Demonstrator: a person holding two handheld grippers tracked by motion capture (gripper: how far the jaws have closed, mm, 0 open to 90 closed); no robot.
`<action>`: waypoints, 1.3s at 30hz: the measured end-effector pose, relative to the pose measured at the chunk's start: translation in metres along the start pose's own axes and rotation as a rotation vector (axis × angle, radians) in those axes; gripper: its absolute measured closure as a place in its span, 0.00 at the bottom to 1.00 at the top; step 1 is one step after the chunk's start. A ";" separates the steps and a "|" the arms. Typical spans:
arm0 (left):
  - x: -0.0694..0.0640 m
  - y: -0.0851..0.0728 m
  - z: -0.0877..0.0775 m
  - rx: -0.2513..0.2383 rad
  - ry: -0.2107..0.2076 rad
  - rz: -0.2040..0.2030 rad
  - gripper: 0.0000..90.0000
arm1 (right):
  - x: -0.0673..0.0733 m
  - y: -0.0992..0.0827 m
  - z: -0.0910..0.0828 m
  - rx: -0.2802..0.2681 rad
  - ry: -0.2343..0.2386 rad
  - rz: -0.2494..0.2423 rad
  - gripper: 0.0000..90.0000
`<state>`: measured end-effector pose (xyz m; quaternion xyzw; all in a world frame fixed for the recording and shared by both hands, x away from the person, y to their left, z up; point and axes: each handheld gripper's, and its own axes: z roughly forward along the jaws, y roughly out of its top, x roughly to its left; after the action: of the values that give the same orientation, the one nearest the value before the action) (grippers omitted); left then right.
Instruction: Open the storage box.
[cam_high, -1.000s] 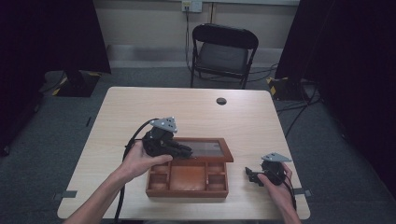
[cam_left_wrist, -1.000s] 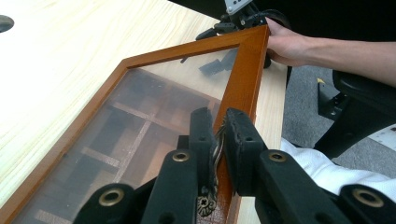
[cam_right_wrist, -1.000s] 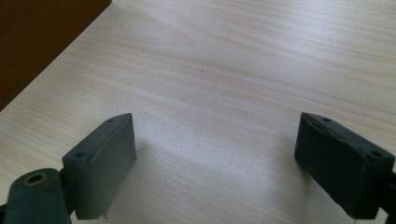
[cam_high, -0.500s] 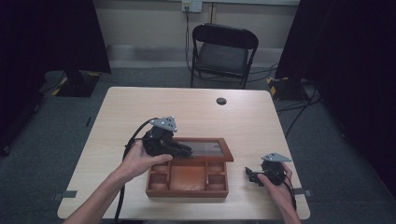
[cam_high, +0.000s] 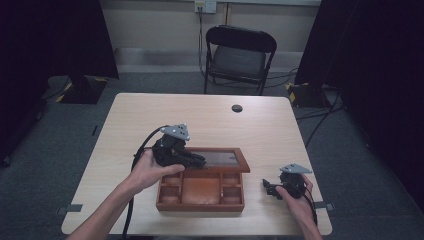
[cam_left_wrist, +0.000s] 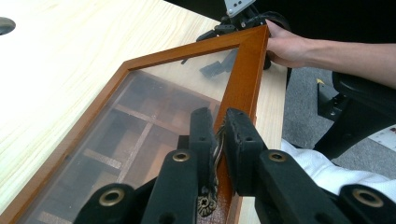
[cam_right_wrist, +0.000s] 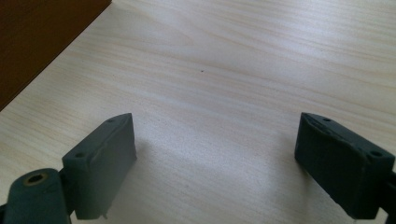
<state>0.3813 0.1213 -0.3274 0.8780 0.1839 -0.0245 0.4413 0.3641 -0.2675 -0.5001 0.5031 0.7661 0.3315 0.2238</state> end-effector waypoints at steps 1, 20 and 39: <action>0.000 0.000 0.000 0.001 0.002 0.000 0.91 | 0.000 0.000 0.000 0.000 0.000 -0.001 0.13; 0.000 0.000 0.000 0.005 0.002 0.001 0.91 | 0.000 0.000 0.000 0.000 0.000 0.000 0.13; -0.002 0.000 0.001 0.015 0.000 0.028 0.91 | 0.000 0.000 0.000 0.000 0.000 -0.001 0.13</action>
<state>0.3794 0.1202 -0.3276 0.8838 0.1716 -0.0197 0.4349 0.3642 -0.2676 -0.5001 0.5027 0.7663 0.3315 0.2241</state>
